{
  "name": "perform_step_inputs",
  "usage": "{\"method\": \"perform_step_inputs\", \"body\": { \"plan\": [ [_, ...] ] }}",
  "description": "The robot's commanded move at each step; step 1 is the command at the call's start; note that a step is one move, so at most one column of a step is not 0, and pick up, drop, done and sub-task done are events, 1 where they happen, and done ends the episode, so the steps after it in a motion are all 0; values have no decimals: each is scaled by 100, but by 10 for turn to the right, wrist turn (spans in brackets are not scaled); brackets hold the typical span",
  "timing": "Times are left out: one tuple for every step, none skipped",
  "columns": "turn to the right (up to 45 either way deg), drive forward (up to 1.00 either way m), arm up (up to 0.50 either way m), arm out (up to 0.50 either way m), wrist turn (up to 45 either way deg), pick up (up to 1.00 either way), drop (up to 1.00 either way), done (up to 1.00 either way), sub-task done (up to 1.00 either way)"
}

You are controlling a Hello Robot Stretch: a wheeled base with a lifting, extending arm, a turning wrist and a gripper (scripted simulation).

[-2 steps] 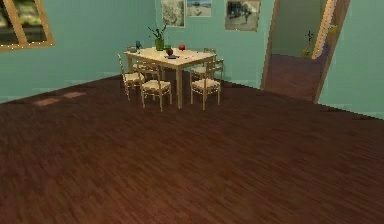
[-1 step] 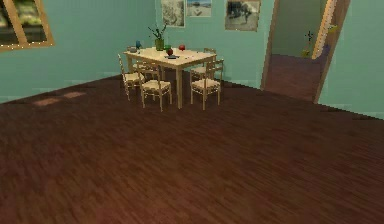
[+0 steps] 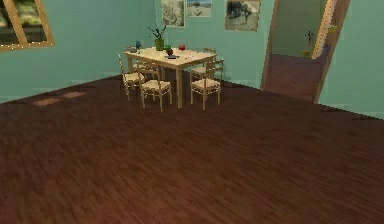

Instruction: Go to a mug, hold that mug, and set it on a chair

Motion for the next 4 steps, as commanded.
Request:
{"method": "perform_step_inputs", "body": {
  "plan": [
    [0, 0, 0, 0, 450, 0, 0, 0, 0],
    [0, 0, 0, 0, 300, 0, 0, 0, 0],
    [0, 0, -16, 0, 0, 0, 0, 0, 0],
    [0, 0, 0, 0, 0, 100, 0, 0, 0]
  ]
}}
